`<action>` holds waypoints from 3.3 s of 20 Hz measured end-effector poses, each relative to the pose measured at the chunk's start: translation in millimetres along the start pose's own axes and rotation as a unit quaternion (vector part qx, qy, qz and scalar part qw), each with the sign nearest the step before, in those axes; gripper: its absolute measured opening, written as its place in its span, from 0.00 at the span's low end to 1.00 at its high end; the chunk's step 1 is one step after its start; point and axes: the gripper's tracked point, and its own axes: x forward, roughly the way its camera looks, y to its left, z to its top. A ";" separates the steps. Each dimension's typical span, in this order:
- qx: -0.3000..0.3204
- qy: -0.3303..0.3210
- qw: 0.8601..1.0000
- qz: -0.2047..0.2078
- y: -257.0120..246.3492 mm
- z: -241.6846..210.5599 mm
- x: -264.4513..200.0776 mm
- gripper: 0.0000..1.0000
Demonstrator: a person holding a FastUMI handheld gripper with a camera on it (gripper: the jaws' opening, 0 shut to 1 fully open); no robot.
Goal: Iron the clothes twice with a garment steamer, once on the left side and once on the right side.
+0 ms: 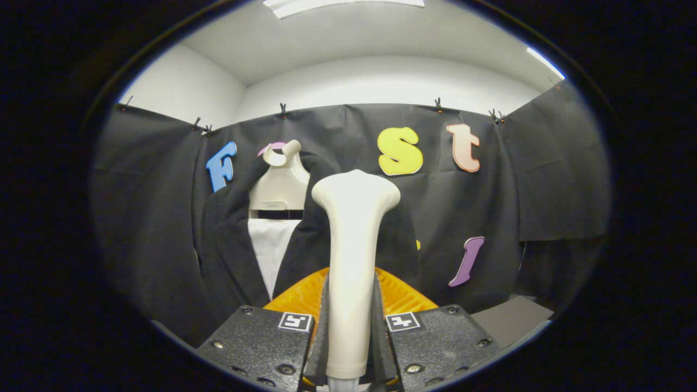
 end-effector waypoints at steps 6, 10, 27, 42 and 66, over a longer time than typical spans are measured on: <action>0.002 0.014 1.000 0.004 -4.0 -19.4 -12.6 0.36; 0.001 0.028 1.000 0.008 -3.4 -39.2 -19.8 0.36; -0.007 0.124 0.992 -0.015 -17.7 -158.9 -62.2 0.36; 0.004 0.192 0.981 -0.015 -19.4 -264.1 -93.9 0.36; -0.010 0.258 0.966 -0.003 -29.2 -378.1 -123.3 0.36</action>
